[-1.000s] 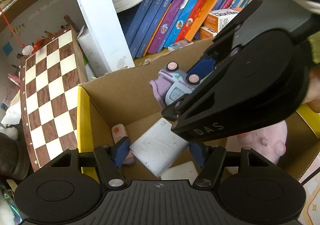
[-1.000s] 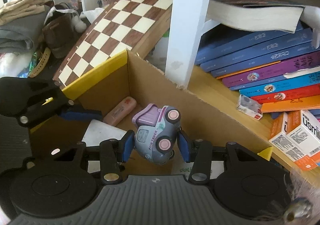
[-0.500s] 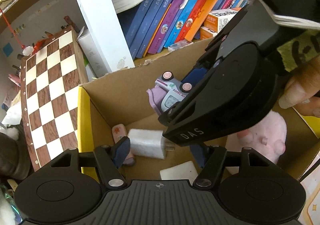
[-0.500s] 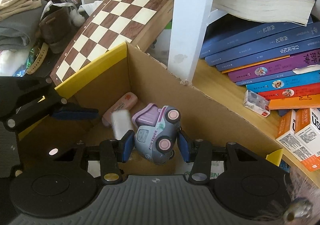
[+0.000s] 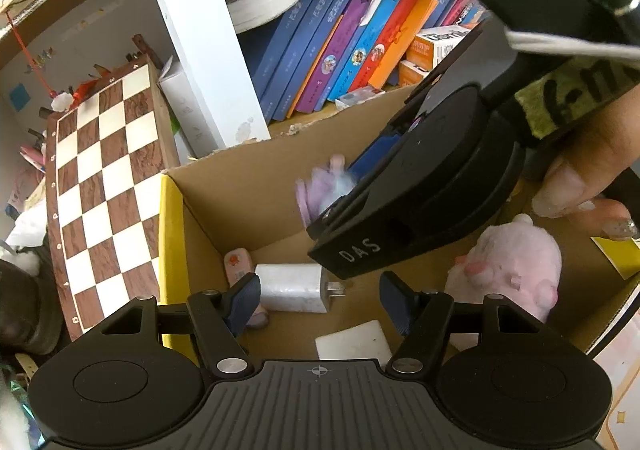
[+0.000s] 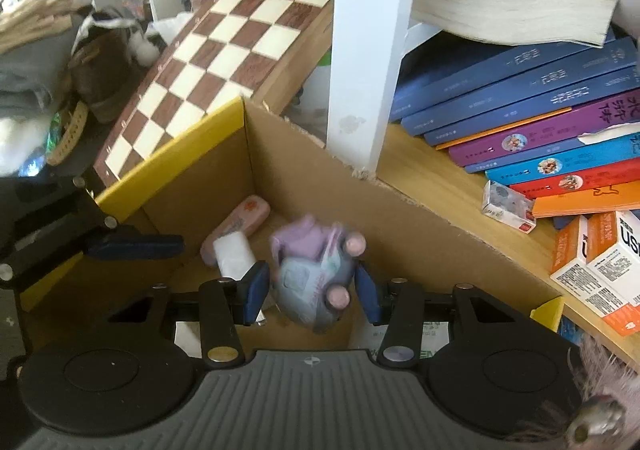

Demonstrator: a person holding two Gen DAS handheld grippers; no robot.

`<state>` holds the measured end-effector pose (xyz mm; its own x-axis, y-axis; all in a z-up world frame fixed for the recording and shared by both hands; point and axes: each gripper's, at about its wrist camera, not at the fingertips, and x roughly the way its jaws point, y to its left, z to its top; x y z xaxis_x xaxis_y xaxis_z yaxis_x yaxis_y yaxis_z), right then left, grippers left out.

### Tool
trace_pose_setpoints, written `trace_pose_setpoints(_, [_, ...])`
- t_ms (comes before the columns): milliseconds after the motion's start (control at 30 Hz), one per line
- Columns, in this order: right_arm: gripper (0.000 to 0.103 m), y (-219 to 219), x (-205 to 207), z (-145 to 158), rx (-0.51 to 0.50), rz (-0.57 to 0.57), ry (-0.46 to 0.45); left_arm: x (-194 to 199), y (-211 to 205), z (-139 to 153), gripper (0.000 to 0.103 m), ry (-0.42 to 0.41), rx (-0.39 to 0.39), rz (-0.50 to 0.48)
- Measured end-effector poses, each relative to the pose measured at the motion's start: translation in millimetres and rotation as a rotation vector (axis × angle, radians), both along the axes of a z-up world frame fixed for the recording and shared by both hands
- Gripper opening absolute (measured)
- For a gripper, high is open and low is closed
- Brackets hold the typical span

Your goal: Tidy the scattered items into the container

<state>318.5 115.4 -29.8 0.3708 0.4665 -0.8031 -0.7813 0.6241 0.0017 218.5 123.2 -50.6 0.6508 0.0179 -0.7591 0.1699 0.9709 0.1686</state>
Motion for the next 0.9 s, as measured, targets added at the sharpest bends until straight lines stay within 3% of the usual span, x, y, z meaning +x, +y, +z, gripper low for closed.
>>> trace_pose_setpoints(467, [0.045,-37,-35,48,0.087,-0.055,-0.056,-38,-5,44,0.067,-0.096,0.001,0.024])
trace_pose_setpoints(900, [0.052,-117,-119,99,0.212,-0.163,-0.14,-108,-15,88,0.074,-0.216,-0.051,0.088])
